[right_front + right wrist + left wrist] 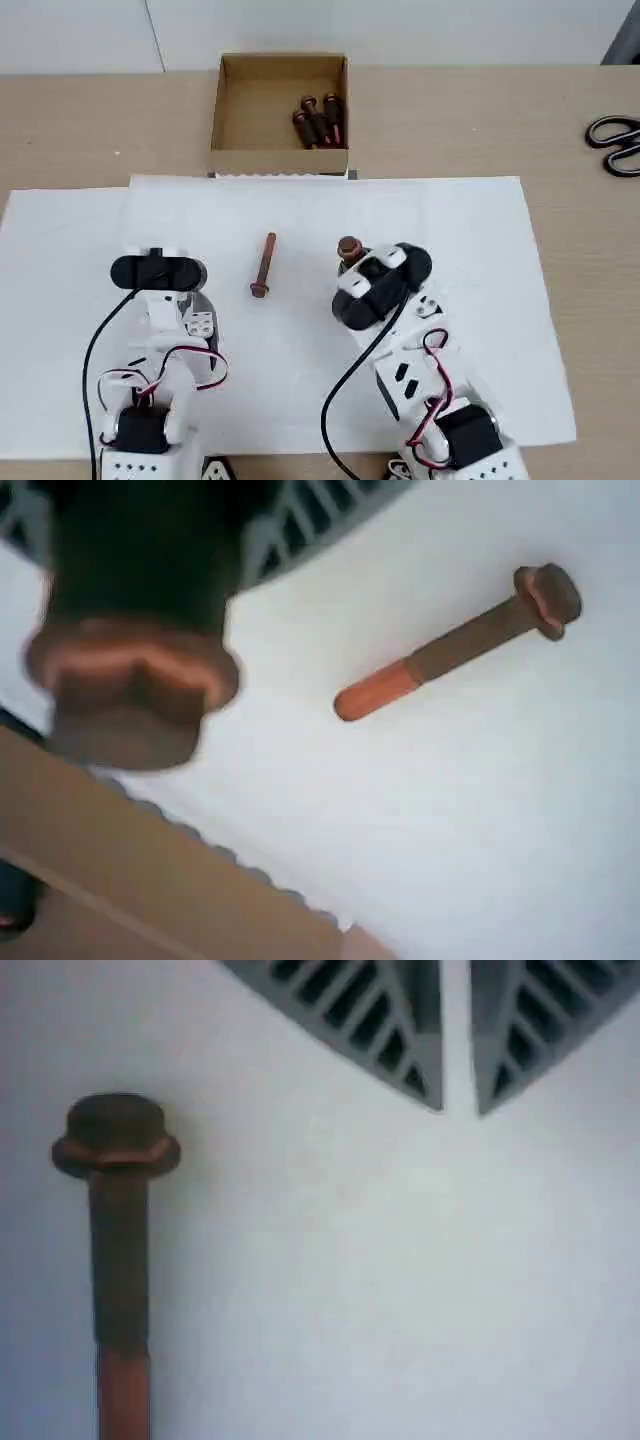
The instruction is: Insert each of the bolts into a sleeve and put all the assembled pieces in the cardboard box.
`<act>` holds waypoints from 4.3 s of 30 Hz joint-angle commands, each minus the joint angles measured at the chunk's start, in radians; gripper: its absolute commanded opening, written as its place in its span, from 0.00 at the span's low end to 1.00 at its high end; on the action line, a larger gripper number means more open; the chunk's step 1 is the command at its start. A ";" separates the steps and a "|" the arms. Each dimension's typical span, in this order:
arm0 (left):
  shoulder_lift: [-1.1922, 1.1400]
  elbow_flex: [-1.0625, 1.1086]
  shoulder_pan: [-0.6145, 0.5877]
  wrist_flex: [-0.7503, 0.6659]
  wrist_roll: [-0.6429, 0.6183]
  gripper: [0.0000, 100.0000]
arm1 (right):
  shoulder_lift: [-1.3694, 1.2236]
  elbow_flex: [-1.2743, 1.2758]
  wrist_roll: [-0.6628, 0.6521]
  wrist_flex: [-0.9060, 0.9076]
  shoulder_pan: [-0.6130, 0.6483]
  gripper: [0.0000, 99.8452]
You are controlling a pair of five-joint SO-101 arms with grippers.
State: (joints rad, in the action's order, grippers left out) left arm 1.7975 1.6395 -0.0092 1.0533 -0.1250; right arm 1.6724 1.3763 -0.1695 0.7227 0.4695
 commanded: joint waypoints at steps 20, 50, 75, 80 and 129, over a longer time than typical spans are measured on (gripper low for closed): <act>0.011 -0.005 -0.003 -0.025 0.002 0.01 | -1.535 -1.392 0.167 -0.030 -0.119 0.00; 0.011 -0.005 -0.035 -0.023 0.000 0.01 | -2.649 -2.410 -0.442 -0.058 -0.102 0.22; 0.011 -0.005 -0.035 -0.023 0.000 0.01 | -2.506 -3.038 -0.434 0.955 -0.101 0.00; 0.011 -0.005 -0.035 -0.023 0.000 0.01 | -2.379 -2.889 -0.434 0.975 -0.099 0.00; 0.011 -0.002 -0.153 -0.044 0.003 0.01 | -1.472 -0.875 -0.970 0.547 0.012 0.13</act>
State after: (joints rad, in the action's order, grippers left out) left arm 1.7975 1.6410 -0.1565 1.0319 -0.1250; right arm 0.1688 0.4803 -1.1178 1.3165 0.4818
